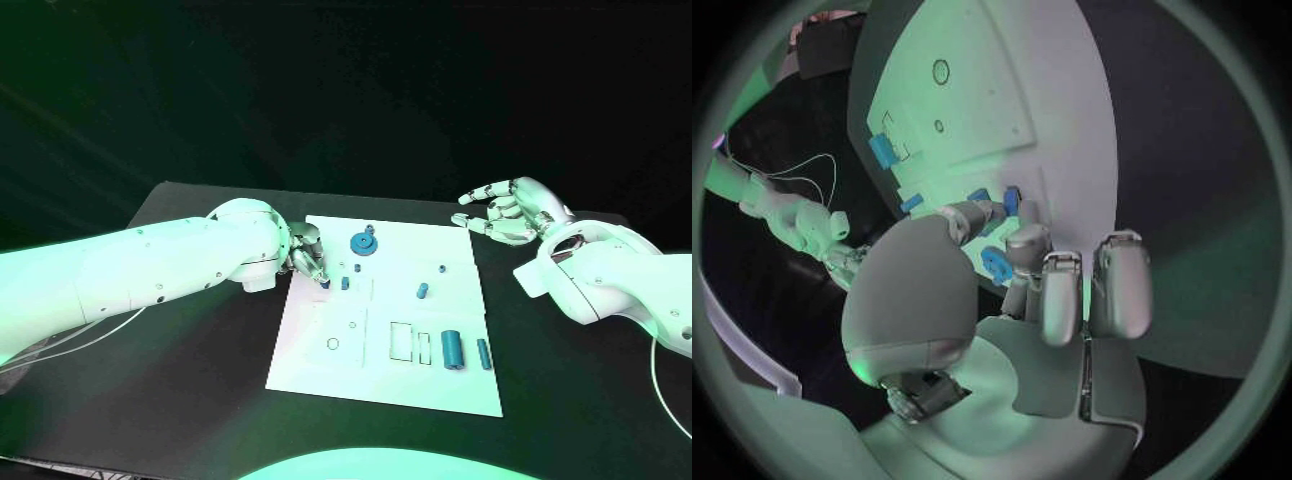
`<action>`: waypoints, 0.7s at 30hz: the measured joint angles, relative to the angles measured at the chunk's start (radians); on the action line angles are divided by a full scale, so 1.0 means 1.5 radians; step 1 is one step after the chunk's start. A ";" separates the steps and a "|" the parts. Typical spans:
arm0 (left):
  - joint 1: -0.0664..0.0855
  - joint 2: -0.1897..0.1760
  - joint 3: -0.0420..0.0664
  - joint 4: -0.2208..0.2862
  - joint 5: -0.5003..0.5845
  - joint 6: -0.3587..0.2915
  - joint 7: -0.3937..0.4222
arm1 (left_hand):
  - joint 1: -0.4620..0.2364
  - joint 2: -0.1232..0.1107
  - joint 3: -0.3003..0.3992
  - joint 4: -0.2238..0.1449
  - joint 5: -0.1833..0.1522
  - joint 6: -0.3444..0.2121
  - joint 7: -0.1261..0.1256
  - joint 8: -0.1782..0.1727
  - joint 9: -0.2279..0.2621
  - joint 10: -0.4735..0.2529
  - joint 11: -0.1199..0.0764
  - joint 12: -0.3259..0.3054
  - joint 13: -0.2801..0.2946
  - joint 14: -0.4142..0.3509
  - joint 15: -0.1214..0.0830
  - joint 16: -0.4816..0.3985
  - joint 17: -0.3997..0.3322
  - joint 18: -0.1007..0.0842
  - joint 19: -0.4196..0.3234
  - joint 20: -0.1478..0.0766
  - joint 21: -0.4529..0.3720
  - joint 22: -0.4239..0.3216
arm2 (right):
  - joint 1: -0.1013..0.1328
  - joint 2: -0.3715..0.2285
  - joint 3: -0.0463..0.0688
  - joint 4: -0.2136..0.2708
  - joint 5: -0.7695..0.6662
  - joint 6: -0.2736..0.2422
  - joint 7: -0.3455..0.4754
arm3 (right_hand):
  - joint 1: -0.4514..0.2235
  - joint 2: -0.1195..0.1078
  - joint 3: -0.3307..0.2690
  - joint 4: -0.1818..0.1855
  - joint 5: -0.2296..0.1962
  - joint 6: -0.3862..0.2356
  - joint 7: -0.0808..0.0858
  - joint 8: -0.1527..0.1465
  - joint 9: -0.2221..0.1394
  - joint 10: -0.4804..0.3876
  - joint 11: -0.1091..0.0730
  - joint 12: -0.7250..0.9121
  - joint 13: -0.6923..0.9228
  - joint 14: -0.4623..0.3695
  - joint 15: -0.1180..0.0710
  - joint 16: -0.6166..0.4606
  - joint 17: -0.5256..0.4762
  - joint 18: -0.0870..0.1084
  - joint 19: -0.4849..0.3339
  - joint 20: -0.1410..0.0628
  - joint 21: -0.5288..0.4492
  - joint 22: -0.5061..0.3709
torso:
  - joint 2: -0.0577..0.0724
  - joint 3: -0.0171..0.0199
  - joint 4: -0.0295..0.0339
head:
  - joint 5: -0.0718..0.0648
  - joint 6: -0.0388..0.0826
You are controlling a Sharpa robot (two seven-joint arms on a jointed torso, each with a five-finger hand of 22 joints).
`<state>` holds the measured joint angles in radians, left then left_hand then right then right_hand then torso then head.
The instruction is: Assemble the parts on the task board
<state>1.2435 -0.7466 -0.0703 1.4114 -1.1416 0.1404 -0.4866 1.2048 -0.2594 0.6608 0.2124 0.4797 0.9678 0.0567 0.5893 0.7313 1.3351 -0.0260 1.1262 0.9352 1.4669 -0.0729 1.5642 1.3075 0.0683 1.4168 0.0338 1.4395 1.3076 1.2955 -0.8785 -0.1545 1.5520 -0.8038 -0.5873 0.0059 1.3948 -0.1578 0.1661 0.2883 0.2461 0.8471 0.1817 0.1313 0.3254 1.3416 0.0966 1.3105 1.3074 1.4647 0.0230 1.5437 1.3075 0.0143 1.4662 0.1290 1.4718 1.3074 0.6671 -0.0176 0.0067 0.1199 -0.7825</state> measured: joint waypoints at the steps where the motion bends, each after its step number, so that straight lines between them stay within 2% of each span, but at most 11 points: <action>1: 0.000 0.000 0.000 0.000 0.000 0.000 0.000 | 0.000 0.000 0.000 0.000 0.000 0.000 0.000 0.001 0.000 0.000 0.000 0.000 0.000 0.000 0.000 0.000 0.000 0.000 0.000 0.000 0.000 0.000 | 0.000 0.000 0.000 0.000 0.000 0.000 0.000 | 0.000 0.000 0.000 0.000 0.000 0.000 0.000 0.000 0.000 0.000 0.000 0.000 0.000 0.000 0.000 0.000 0.000 0.000 0.000 0.000 0.000 0.000 | 0.000 0.0000 0.0000 | 0.000 0.000; 11: 0.001 0.004 0.000 -0.002 0.000 0.002 -0.002 | 0.000 0.000 0.000 0.000 0.003 0.003 0.002 0.002 0.002 0.006 0.001 0.005 0.008 0.000 0.000 0.000 0.000 0.000 0.000 0.000 0.000 0.000 | 0.000 0.000 0.000 0.000 0.000 0.000 0.000 | 0.000 0.000 0.000 0.000 0.000 0.000 0.000 0.000 0.000 0.000 0.000 0.000 0.000 0.000 0.000 0.000 0.000 0.000 0.000 0.000 0.000 0.000 | 0.000 0.0003 -0.0002 | 0.000 -0.001; 17: 0.001 0.009 0.000 -0.006 0.004 0.002 -0.002 | -0.009 0.008 0.000 0.000 0.003 0.004 0.001 0.002 0.002 0.013 -0.002 0.013 0.020 0.000 0.000 0.000 0.000 0.000 0.000 0.000 0.000 0.000 | 0.000 0.000 0.000 0.000 0.000 0.000 0.000 | 0.000 0.000 0.000 0.000 0.000 0.000 0.000 0.000 0.000 0.000 0.000 0.000 0.000 0.000 0.000 0.000 0.000 0.000 0.000 0.000 0.000 0.000 | 0.000 0.0004 -0.0003 | 0.000 -0.002; 21: 0.002 0.011 0.000 -0.009 0.009 0.002 -0.002 | -0.019 0.005 -0.001 -0.001 0.003 0.011 -0.003 0.003 0.003 0.019 -0.003 0.016 0.023 0.000 0.000 0.000 0.000 0.000 0.000 0.000 0.003 0.000 | 0.000 -0.001 0.000 0.000 0.000 0.000 0.000 | 0.000 0.000 0.000 0.000 0.000 0.000 0.000 0.000 0.000 0.000 0.000 0.000 0.000 0.000 0.000 0.000 0.000 0.000 0.000 0.000 0.000 0.000 | 0.000 0.0004 -0.0004 | -0.001 -0.002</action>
<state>1.2458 -0.7297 -0.0703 1.3985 -1.1283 0.1436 -0.4895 1.1767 -0.2514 0.6596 0.2111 0.4843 0.9837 0.0516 0.5945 0.7356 1.3640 -0.0303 1.1500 0.9699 1.4668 -0.0730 1.5642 1.3075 0.0683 1.4168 0.0339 1.4437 1.3075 1.2955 -0.8794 -0.1545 1.5520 -0.8032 -0.5872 0.0064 1.3948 -0.1579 0.1660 0.2883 0.2461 0.8471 0.1817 0.1313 0.3254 1.3415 0.0966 1.3105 1.3073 1.4647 0.0230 1.5437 1.3074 0.0143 1.4662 0.1290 1.4718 1.3081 0.6671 -0.0171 0.0060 0.1187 -0.7860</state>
